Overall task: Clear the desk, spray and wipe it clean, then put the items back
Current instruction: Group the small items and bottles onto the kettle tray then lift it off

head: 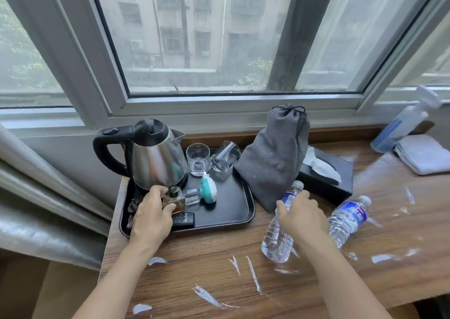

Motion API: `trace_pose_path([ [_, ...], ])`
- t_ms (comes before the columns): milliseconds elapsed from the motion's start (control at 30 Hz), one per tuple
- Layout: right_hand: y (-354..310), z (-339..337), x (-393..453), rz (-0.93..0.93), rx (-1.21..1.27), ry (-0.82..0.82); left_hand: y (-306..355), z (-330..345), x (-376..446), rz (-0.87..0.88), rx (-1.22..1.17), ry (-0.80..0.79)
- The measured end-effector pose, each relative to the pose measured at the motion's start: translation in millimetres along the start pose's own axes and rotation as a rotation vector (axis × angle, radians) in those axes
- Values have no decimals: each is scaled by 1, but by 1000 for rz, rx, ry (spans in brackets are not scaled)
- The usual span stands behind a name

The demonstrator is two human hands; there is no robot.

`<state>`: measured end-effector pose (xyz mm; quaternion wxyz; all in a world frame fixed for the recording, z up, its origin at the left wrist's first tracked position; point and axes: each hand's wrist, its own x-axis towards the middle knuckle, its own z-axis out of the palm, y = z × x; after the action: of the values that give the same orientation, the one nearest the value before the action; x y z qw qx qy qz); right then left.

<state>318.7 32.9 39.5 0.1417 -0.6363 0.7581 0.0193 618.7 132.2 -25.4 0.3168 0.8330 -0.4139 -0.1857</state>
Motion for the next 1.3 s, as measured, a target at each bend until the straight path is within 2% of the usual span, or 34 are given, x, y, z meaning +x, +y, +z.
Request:
trace_pose_path([
  [100, 5, 9, 14, 60, 54, -76, 3, 6, -3, 29, -19, 34],
  [267, 5, 15, 22, 107, 116, -106, 7, 10, -7, 52, -6, 65],
  [467, 7, 16, 24, 100, 161, -128, 11, 13, -11, 0, -10, 62],
  [533, 8, 16, 25, 90, 181, -142, 18, 15, -16, 2, 6, 103],
  [633, 9, 17, 26, 102, 227, -155, 41, 18, -30, 102, 68, 258],
  [700, 10, 16, 27, 107, 260, -152, 61, 28, -42, 211, 48, 259],
  [767, 11, 15, 27, 107, 279, -155, 80, 42, -52, 359, 27, 120],
  [800, 12, 14, 27, 105, 285, -153, 90, 50, -56, 400, 19, -13],
  [900, 17, 12, 23, 75, 283, -118, 123, 65, -66, 341, 45, -515],
  [967, 21, 9, 17, 34, 280, -83, 141, 72, -69, 304, 93, -748],
  [1067, 29, -1, 5, -23, 344, -12, 156, 82, -72, 308, 47, -835],
  [1300, 40, -31, -19, -233, 573, 150, 174, 91, -76, 278, -323, -805],
])
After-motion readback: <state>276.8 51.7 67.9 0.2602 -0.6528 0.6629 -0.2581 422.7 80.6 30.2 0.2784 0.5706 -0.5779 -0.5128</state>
